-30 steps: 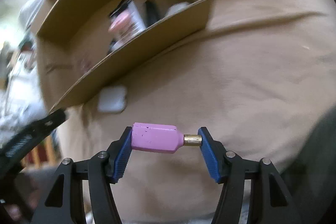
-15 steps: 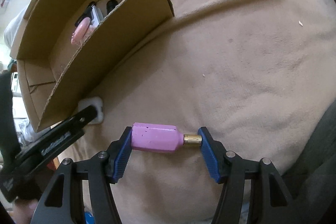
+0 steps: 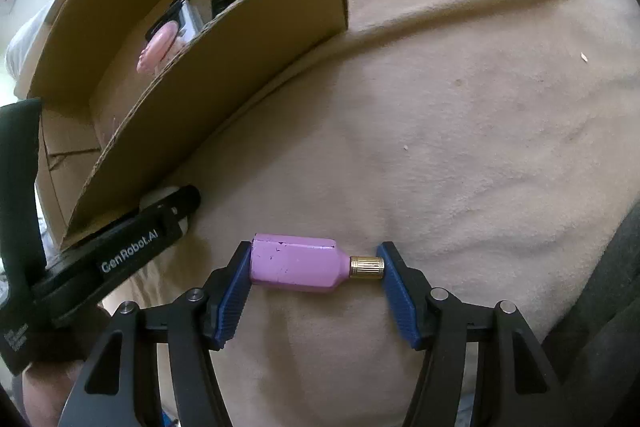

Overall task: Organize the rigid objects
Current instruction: 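Grasp the white earbud case with the left gripper while the right holds the pink stick, then carry the earbud case and pink stick into the box and release them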

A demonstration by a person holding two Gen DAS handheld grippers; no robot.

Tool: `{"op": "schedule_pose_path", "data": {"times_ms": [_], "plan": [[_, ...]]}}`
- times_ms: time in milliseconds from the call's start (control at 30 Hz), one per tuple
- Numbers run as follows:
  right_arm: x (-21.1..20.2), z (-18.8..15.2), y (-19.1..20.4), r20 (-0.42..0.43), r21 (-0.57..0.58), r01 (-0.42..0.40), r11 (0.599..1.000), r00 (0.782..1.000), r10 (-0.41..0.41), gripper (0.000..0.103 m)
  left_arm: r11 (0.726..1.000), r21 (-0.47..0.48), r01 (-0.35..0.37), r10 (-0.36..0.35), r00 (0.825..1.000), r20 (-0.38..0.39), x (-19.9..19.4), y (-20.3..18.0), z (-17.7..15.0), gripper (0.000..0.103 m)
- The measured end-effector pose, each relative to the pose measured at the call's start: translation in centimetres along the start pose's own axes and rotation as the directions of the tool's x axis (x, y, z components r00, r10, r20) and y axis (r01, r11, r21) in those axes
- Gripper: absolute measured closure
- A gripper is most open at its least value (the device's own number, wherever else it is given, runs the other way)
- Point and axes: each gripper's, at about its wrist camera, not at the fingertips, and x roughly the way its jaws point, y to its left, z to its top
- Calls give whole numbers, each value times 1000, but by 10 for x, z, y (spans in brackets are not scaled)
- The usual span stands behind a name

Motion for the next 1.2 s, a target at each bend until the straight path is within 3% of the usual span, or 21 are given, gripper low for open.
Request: {"op": "schedule_pose_path", "data": {"times_ms": [167, 267, 433, 667, 833, 1033, 1200], "plan": [[-2, 1, -3, 1, 22, -20, 1000, 1000, 20, 37, 1000, -5, -7, 7, 1000, 22, -24, 7, -18, 51], [-8, 3, -3, 17, 24, -45, 999, 999, 45, 37, 1000, -9, -18, 19, 995, 95, -51, 13, -27, 51], [-24, -2, 1, 60, -13, -67, 998, 996, 68, 37, 997, -76, 26, -8, 973, 232, -102, 26, -52, 51], [-56, -7, 15, 133, -104, -89, 991, 986, 103, 37, 982, -184, 45, 12, 954, 300, -133, 59, -64, 51], [-90, 2, 33, 215, -201, -108, 974, 965, 151, 37, 968, -239, 76, 1, 951, 308, -140, 77, -52, 51], [-111, 33, 54, 252, -311, -93, 946, 951, 177, 37, 963, -248, 103, -18, 946, 325, -148, 81, -20, 51], [-106, 75, 76, 228, -384, -78, 920, 958, 176, 37, 978, -177, 107, -39, 936, 350, -151, 73, 14, 51]]}}
